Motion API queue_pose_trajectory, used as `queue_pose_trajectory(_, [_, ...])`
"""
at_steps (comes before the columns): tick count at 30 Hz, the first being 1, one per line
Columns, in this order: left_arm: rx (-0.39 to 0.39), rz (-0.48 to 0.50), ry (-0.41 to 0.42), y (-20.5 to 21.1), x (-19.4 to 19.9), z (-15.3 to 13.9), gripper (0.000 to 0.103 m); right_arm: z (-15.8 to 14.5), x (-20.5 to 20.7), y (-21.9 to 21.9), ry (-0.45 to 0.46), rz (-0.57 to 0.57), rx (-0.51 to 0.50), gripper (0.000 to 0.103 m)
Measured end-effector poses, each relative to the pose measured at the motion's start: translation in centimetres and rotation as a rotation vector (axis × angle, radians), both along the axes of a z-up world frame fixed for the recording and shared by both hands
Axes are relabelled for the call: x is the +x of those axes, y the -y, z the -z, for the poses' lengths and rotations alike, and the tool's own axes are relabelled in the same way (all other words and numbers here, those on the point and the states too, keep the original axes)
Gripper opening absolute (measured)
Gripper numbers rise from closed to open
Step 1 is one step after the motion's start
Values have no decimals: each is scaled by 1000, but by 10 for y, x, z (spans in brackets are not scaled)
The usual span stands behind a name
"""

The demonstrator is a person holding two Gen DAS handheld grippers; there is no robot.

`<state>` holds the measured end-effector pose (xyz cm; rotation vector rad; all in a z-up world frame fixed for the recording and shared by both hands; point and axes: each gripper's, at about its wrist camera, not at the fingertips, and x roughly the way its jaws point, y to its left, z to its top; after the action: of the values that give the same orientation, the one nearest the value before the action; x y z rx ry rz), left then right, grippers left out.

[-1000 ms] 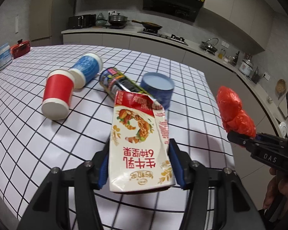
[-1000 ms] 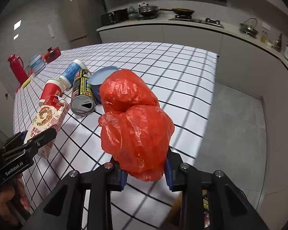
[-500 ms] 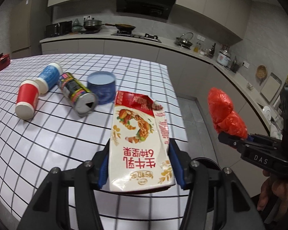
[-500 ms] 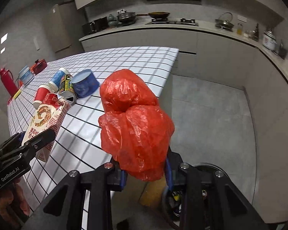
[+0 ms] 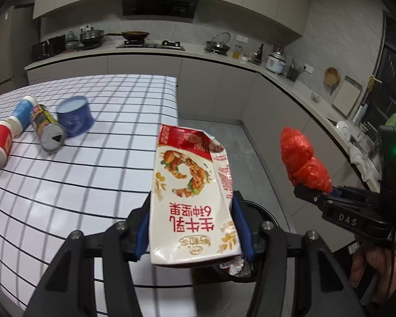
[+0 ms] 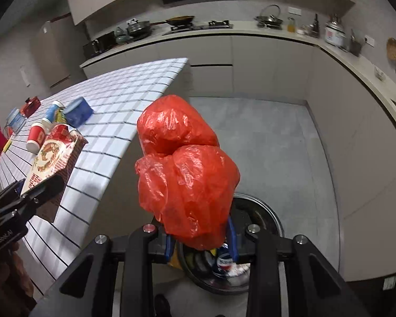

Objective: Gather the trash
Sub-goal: 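Carry the milk carton and red bag over the bin and open both tools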

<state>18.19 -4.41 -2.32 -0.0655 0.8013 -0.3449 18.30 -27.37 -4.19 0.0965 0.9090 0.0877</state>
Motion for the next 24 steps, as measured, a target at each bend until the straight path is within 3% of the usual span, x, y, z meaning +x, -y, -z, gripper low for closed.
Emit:
queue_pose_trajectory(10, [10,74,-89,71,-24,43,56,56,-30,58,-90,8,-41,33])
queue_pose_trajectory(24, [27,33,-223,119,-29,103,56,136,-21,84,-193,-165,-109,33])
